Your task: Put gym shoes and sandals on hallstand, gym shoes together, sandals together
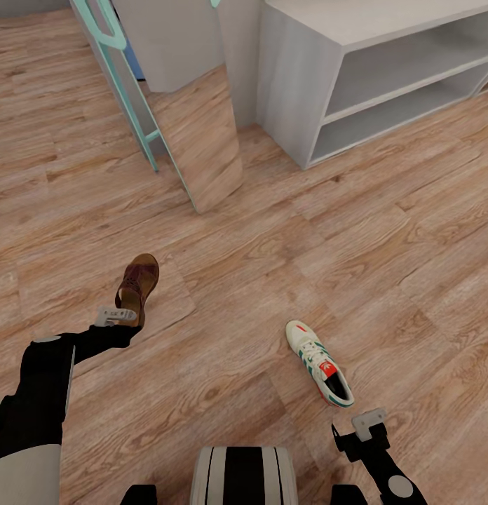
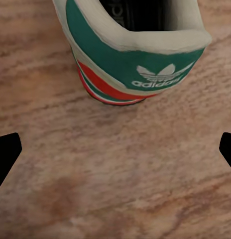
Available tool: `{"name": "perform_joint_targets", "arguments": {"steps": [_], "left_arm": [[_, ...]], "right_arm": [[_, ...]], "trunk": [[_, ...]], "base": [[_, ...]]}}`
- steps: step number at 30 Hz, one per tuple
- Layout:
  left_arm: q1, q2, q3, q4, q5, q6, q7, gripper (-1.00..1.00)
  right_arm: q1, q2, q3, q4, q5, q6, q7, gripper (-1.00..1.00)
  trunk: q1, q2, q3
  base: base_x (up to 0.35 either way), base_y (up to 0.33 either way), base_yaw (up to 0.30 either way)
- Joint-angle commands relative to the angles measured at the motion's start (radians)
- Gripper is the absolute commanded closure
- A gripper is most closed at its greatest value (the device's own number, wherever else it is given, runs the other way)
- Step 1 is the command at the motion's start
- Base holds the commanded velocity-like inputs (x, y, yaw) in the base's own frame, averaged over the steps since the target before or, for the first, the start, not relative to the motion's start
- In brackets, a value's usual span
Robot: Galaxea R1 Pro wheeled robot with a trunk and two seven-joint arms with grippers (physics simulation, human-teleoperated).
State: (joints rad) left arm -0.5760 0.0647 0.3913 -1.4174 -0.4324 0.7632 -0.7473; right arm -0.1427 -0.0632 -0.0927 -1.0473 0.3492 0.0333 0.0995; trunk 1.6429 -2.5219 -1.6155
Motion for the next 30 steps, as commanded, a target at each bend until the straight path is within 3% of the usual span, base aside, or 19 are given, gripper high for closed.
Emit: {"name": "perform_joint_targets", "arguments": {"steps": [1, 30], "left_arm": [[-0.001, 0.0, 0.001, -0.001, -0.009, 0.002, -0.011, 1.0], [-0.001, 0.0, 0.001, 0.0, -0.009, 0.002, -0.011, 1.0]], "right_arm": [[0.0, 0.001, -0.002, -0.002, 0.01, 0.003, 0.006, -1.0], [0.0, 0.0, -0.002, -0.002, 0.01, 0.003, 0.006, -1.0]], "trunk": [[0.0, 0.0, -0.001], [0.0, 0.0, -0.001]], "base": [[0.0, 0.0, 0.0], [0.044, 0.0, 0.0]]}}
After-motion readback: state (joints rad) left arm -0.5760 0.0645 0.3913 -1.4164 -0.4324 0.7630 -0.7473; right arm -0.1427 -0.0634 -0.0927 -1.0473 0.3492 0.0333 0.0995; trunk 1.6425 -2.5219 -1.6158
